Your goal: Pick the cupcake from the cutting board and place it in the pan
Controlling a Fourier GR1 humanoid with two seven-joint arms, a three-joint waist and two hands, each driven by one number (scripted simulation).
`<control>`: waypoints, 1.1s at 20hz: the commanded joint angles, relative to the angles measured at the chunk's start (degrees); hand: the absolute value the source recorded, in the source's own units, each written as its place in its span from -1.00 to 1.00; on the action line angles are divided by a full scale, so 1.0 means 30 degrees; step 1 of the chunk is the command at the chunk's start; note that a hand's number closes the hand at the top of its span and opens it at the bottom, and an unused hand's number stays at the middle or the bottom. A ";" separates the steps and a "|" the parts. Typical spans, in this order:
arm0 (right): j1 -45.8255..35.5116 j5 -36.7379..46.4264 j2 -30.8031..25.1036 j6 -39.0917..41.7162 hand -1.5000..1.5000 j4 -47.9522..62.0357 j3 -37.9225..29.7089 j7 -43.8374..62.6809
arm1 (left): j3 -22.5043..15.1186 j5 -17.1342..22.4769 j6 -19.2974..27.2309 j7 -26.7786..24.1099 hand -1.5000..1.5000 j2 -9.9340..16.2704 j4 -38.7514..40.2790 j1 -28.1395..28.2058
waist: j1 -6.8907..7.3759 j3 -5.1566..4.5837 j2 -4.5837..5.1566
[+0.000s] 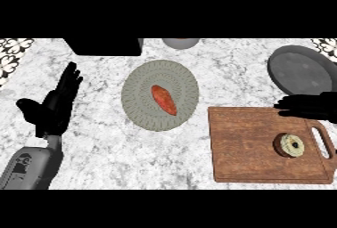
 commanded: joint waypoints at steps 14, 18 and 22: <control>0.1057 0.5254 0.0793 -0.0903 -1.00 -0.0307 -0.0582 -0.1213 | 0.1073 -0.0966 -0.0248 0.0401 0.00 -0.0334 0.0716 -0.0722 | -0.0362 -0.0008 -0.0061; 0.1111 0.7062 0.2683 -0.1327 -1.00 0.0449 -0.0883 -0.0296 | 0.0443 -0.1274 -0.0189 0.0482 0.00 -0.1081 -0.1447 0.1190 | -0.0208 -0.0003 -0.0079; 0.0147 0.7618 0.3346 0.0565 -1.00 0.0002 -0.1077 0.0492 | 0.1072 -0.0661 -0.0929 0.2016 0.00 -0.0418 -0.2566 0.0990 | -0.0135 -0.0006 -0.0088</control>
